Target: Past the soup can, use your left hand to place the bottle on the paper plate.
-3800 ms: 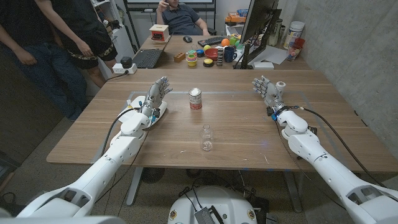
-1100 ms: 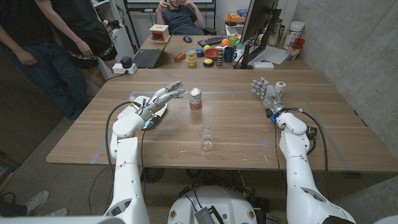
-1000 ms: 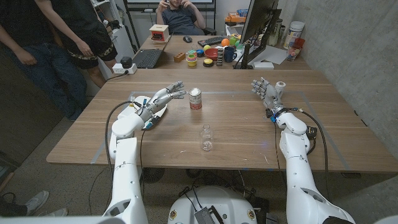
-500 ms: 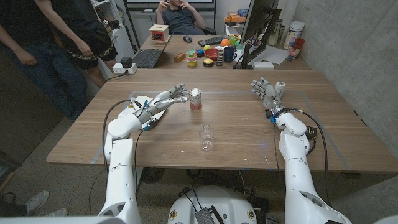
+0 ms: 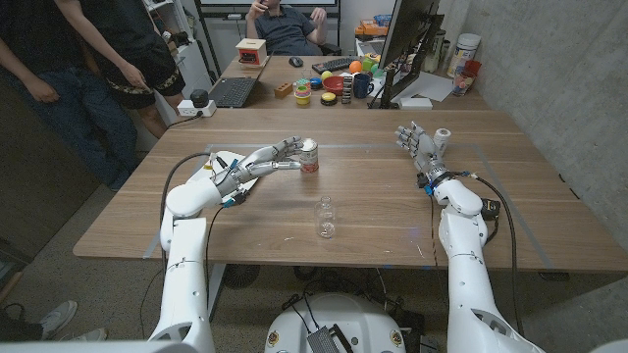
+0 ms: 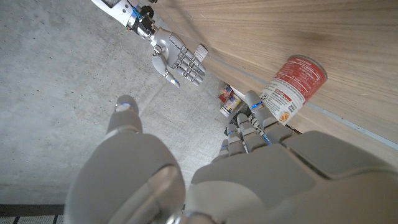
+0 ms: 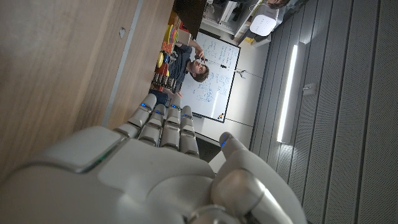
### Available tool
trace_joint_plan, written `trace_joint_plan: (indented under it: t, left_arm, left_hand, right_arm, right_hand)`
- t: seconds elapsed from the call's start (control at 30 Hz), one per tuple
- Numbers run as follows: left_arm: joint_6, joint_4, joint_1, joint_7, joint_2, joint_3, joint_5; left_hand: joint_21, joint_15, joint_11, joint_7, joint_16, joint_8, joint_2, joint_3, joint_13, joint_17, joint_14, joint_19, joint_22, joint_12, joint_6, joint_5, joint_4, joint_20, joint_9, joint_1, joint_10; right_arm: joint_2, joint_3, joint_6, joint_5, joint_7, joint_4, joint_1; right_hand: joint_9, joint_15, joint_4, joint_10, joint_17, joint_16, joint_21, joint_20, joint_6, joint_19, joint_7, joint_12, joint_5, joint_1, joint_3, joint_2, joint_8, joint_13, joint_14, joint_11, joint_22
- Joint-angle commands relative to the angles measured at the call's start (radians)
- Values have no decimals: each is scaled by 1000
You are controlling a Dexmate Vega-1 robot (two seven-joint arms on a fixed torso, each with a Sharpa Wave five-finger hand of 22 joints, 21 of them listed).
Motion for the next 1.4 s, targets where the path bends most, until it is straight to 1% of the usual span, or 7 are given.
trace_joint_plan:
  t: [0.03,0.4,0.57,0.67,1.07,1.27,1.4]
  left_arm:
    - [-42,-17,15,-55,19,28,-24]
    - [-42,-31,21,-103,30,51,-34]
    - [-44,-48,29,-127,33,69,-37]
    - [-53,-53,30,-142,42,81,-33]
    - [-72,-114,53,-178,73,114,3]
    - [-79,-142,63,-178,88,130,44]
    - [-90,-165,74,-175,97,141,71]
  left_hand:
    - [-12,5,6,9,-3,7,-1,-23,2,3,-16,-13,4,2,-42,1,1,5,3,10,-19]
    - [-29,8,11,9,-1,8,0,-66,3,4,-27,-15,4,3,-53,0,4,6,4,3,-33]
    - [-52,15,18,13,-5,3,2,-116,3,4,-57,-27,5,0,-83,1,6,8,5,-4,-63]
    - [-58,16,19,13,-5,1,2,-131,4,5,-65,-29,5,0,-96,2,7,8,5,-5,-71]
    - [-142,47,45,33,-8,-3,13,-273,9,6,-176,-93,9,-4,-234,24,7,16,7,27,-206]
    - [-169,56,57,42,-9,-5,21,-313,10,6,-222,-115,11,-4,-296,37,9,18,8,53,-262]
    - [-193,66,66,45,-10,-10,32,-339,13,7,-268,-139,13,-1,-372,53,12,21,9,83,-302]
  right_arm:
    - [13,-11,-8,-8,-19,-45,-29]
    - [14,-15,-12,-9,-25,-61,-43]
    - [15,-15,-14,-8,-28,-69,-49]
    - [17,-15,-19,-8,-30,-76,-53]
    - [19,-13,-23,-9,-40,-93,-64]
    - [18,-14,-23,-8,-40,-89,-63]
    - [19,-14,-19,-7,-42,-89,-63]
  right_hand:
    - [4,-1,4,3,2,7,-6,-42,0,8,5,4,5,-3,-2,7,5,6,12,2,5]
    - [4,-2,5,5,1,6,-10,-42,0,9,5,5,7,-7,-4,6,6,6,12,3,5]
    - [4,-2,5,5,1,6,-12,-42,0,10,6,5,7,-8,-5,5,6,6,12,3,5]
    - [4,-2,4,6,0,6,-13,-42,0,10,6,5,8,-9,-6,5,6,6,13,3,5]
    - [4,0,6,6,0,6,-18,-42,-1,12,6,6,8,-15,-10,3,5,6,13,5,5]
    - [4,-1,7,5,1,6,-20,-41,-1,12,7,5,9,-18,-13,1,6,6,13,5,5]
    - [4,0,8,5,1,5,-22,-41,-2,13,7,5,9,-21,-15,0,5,6,13,4,5]
